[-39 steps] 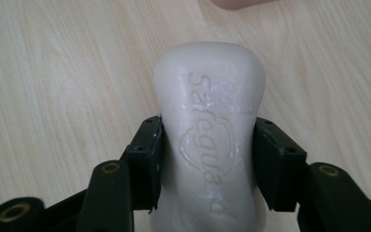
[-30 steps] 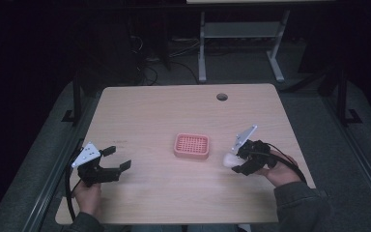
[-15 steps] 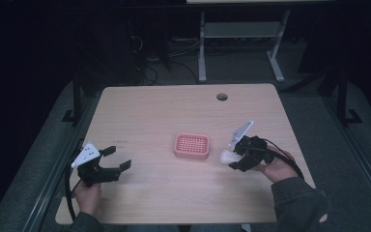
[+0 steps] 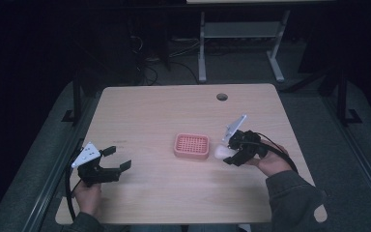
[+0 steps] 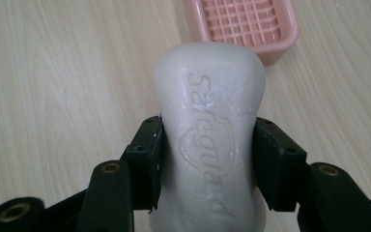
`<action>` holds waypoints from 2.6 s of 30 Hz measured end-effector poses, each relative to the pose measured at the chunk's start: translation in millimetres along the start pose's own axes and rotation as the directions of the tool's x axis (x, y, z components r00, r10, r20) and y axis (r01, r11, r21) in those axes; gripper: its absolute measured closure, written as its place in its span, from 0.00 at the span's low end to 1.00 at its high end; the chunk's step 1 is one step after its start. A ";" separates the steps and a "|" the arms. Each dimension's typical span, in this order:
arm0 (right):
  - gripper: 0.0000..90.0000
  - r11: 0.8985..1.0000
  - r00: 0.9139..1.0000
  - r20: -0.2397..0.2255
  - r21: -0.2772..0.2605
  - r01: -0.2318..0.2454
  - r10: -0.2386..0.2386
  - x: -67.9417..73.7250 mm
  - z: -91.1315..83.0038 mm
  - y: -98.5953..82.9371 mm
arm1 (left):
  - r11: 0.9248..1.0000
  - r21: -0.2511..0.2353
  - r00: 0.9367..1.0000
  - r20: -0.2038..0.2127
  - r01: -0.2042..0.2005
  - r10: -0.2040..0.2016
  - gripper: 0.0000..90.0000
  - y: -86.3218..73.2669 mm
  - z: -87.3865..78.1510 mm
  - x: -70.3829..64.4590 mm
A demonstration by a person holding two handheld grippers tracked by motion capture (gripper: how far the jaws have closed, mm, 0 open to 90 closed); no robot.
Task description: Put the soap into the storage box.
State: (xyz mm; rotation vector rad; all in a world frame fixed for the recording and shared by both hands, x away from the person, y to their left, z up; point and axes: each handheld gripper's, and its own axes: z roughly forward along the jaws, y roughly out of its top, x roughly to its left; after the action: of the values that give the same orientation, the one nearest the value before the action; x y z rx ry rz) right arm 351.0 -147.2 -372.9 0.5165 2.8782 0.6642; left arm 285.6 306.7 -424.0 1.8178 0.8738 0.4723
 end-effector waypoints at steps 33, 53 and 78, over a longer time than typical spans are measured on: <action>0.54 0.999 0.998 -0.027 0.005 0.053 -0.053 -15.2 20.5 53.9 | 1.000 -0.005 1.000 0.001 -0.003 0.003 0.16 1.4 -1.2 -0.1; 0.54 0.995 0.995 -0.049 0.038 0.089 -0.087 -22.2 40.4 85.5 | 1.000 -0.004 1.000 0.007 -0.004 0.004 0.16 1.6 -0.2 -1.2; 0.54 0.992 0.994 -0.075 0.088 0.089 -0.082 -34.2 67.4 106.3 | 1.000 -0.005 1.000 0.007 -0.004 0.004 0.16 1.7 -0.3 -0.9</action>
State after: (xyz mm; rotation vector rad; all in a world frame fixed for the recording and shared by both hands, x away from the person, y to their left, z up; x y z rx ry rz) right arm 428.8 -43.1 -383.4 0.3855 2.9895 0.5503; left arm 285.3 305.8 -422.3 1.8159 0.8630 0.4700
